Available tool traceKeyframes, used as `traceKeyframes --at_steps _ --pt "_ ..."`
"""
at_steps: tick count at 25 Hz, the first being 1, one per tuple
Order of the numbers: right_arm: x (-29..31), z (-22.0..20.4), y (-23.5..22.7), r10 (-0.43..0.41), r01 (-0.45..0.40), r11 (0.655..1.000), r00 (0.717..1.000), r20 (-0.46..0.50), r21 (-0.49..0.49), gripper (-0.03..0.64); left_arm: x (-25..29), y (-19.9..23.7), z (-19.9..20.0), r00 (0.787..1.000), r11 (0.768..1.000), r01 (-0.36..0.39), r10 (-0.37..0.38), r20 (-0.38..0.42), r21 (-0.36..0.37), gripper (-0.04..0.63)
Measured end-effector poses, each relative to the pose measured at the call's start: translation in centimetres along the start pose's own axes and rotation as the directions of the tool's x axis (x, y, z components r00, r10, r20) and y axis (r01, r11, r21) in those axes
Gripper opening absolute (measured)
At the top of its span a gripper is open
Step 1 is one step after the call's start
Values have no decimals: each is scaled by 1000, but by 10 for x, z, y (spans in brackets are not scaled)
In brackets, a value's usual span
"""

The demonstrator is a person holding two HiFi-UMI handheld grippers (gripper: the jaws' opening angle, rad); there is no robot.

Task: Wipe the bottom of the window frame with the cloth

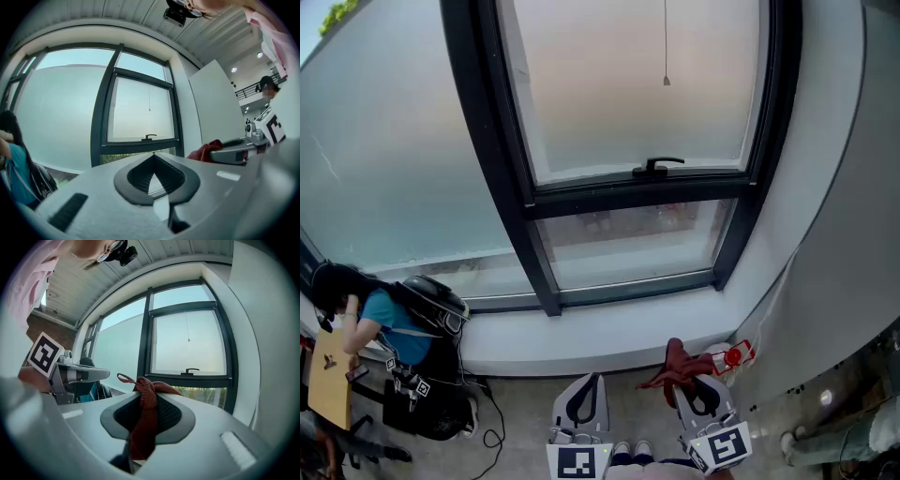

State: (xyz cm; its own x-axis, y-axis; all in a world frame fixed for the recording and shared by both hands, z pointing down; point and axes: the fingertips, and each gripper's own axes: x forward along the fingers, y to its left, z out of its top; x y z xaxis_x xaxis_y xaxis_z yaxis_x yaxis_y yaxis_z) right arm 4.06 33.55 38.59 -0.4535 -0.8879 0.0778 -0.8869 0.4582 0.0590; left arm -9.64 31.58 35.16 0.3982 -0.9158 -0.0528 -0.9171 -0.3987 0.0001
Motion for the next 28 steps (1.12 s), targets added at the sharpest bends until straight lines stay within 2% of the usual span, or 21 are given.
traceKeyframes --at_steps 11,13,16,18,21,24,28 --pt "4 2 -18 11 -11 1000 1000 13 9 78 14 -8 5 1000 1000 -12 12 11 7 -2" --pt "3 1 -24 12 -12 1000 1000 17 9 78 15 -12 -5 999 1000 -17 17 -33 8 -2" --pt "4 -3 -36 16 -17 1000 999 29 22 78 14 -13 -32 987 999 -25 28 -157 21 -2" --pt "5 -9 -41 28 -30 998 999 38 47 80 20 -6 -41 981 999 -28 33 -193 25 -2" --pt "14 -16 -45 49 -52 996 998 41 69 81 38 11 -40 983 999 -30 35 -182 25 -2" --pt "35 -11 -45 59 -66 995 995 83 75 81 59 32 -34 989 999 -32 35 -143 22 -2" --pt "79 -12 -45 67 -73 994 996 66 85 81 87 60 -26 995 999 -34 35 -95 18 -2"
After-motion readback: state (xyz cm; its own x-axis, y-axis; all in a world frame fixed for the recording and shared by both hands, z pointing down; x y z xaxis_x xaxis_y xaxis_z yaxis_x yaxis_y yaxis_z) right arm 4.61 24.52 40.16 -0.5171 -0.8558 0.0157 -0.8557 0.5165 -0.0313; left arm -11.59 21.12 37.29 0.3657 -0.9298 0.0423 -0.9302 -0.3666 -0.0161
